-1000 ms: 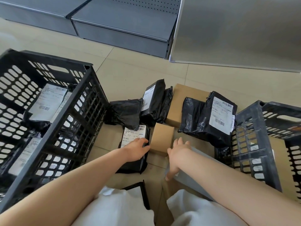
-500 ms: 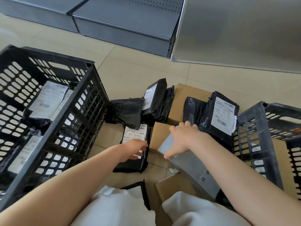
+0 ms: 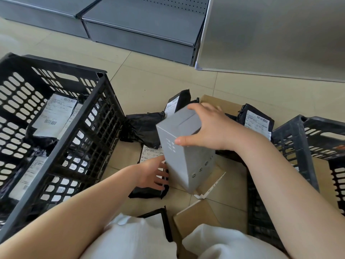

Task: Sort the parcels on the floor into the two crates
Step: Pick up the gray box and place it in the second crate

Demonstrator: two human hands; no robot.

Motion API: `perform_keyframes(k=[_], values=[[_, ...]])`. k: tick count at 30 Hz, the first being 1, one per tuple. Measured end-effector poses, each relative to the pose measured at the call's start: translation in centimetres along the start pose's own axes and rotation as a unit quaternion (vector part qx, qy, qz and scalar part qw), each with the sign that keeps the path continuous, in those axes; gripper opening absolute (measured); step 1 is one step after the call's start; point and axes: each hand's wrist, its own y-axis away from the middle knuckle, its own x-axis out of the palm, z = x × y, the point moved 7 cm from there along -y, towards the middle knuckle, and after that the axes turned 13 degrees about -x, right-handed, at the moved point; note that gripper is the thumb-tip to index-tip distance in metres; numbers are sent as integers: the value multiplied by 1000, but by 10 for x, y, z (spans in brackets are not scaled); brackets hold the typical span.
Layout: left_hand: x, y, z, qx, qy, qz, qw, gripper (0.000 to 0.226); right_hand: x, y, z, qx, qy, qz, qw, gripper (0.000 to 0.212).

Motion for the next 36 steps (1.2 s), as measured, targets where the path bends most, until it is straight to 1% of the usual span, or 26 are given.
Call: perform_keyframes(k=[2,5,11,13,15,18,20,22,23,25,27,28,29,31,33,36], values=[[0,2,-3,13,11,10,1000,54,-3,0,6,-26,-40,-28,998,103],[-6,3,-5,29,48,20,998,55,0,-1,2,-39,-80,-38,995,102],[-27,8,-7,75,160,-37,984,36,22,2,-33,14,-130,26,991,110],[-34,9,-11,100,185,-61,976,34,26,3,-43,28,-156,23,987,113],[-40,9,-14,120,210,-74,967,41,25,4,-50,41,-204,-4,978,114],[-43,11,-19,153,223,-79,960,46,23,6,-57,67,-277,-77,956,103],[-44,15,-24,192,231,-83,950,41,23,6,-66,87,-302,-148,938,93],[-49,21,-30,238,259,-85,932,30,28,8,-79,120,-320,-199,918,83],[-53,24,-33,258,265,-85,925,26,33,9,-85,137,-337,-208,908,77],[-57,26,-36,280,253,-82,922,22,45,10,-98,157,-388,-211,883,68],[-57,26,-36,281,247,-74,924,16,57,11,-107,161,-426,-216,864,67],[-57,25,-35,277,248,-73,925,13,61,12,-111,163,-427,-219,862,67],[-56,24,-34,274,249,-77,926,13,64,13,-114,165,-423,-223,862,66],[-57,25,-32,264,254,-84,927,23,69,14,-119,168,-425,-230,859,66],[-54,25,-32,248,255,-64,932,33,72,15,-122,169,-445,-234,848,67],[-49,24,-33,233,226,-32,945,44,79,16,-125,168,-468,-228,837,65]])
